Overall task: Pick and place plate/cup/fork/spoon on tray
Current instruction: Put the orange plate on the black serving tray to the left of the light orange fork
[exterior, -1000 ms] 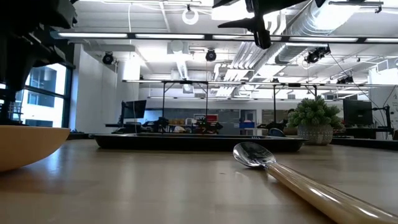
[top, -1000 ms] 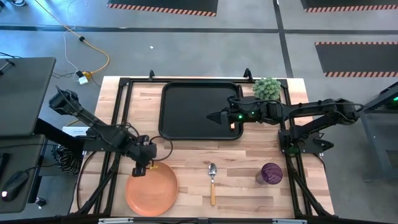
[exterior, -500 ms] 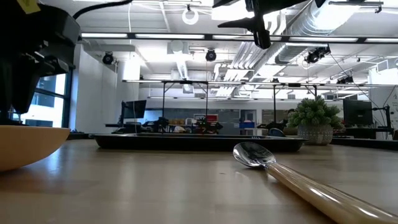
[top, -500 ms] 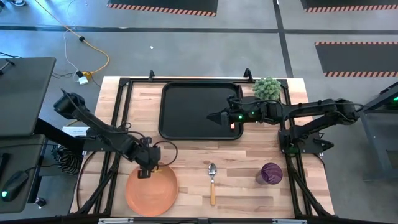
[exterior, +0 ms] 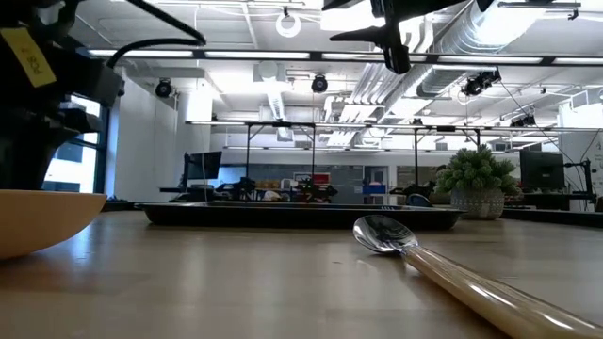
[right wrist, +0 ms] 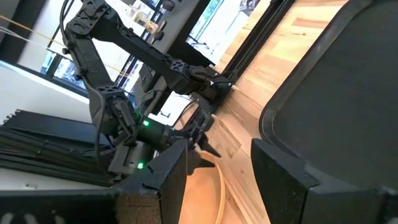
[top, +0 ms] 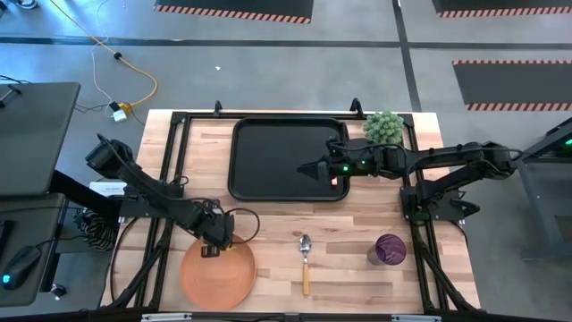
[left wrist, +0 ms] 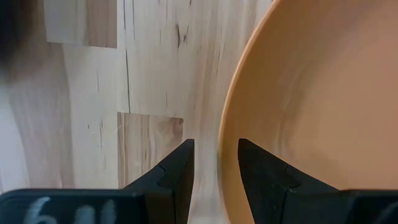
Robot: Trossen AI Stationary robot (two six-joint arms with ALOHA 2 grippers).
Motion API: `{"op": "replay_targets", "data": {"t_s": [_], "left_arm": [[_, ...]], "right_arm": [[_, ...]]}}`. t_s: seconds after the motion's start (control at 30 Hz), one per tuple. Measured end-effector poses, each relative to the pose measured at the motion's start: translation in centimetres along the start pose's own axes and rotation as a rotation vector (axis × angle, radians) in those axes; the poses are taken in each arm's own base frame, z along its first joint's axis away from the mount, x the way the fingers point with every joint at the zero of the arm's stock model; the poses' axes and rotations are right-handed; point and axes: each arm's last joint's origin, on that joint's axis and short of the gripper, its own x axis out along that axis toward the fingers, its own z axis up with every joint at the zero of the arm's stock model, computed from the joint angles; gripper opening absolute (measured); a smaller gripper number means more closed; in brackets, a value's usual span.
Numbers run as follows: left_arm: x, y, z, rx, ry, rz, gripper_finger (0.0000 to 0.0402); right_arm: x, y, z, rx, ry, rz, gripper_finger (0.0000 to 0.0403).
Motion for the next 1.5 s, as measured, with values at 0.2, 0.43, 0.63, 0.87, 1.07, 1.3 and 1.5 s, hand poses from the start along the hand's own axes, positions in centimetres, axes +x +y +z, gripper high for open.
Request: {"op": "replay_targets", "data": {"t_s": [0.2, 0.43, 0.63, 0.87, 1.07, 1.3, 1.5], "left_arm": [[0.8, -0.2, 0.2, 0.003, 0.02, 0.009, 0.0113], [1.0, -0.4, 0.2, 0.0, 0.038, -0.018, 0.0082], [0.9, -0.5, 0.3, -0.005, 0.033, -0.037, 0.0011], [0.8, -0.5, 0.4, -0.053, 0.059, -0.08, 0.0007], [-0.3, 0.7, 1.2, -0.142, -0.008, -0.13, 0.0002], [-2.5, 3.2, 2.0, -0.357, -0.125, -0.16, 0.0001], [-3.6, 5.5, 2.7, -0.544, -0.199, -0.173, 0.0001]], "right_arm": [[0.0, 0.0, 0.0, 0.0, 0.008, 0.002, 0.0167], [0.0, 0.0, 0.0, -0.017, 0.008, 0.002, 0.0167], [0.0, 0.0, 0.0, -0.017, 0.01, 0.004, 0.0167], [0.0, 0.0, -0.1, -0.015, 0.015, 0.008, 0.0167], [0.0, 0.1, 0.0, -0.015, 0.016, 0.017, 0.0167], [0.0, 0.2, 0.0, -0.017, 0.018, 0.032, 0.0167], [0.0, 0.3, 0.1, -0.016, 0.016, 0.048, 0.0167]]}}
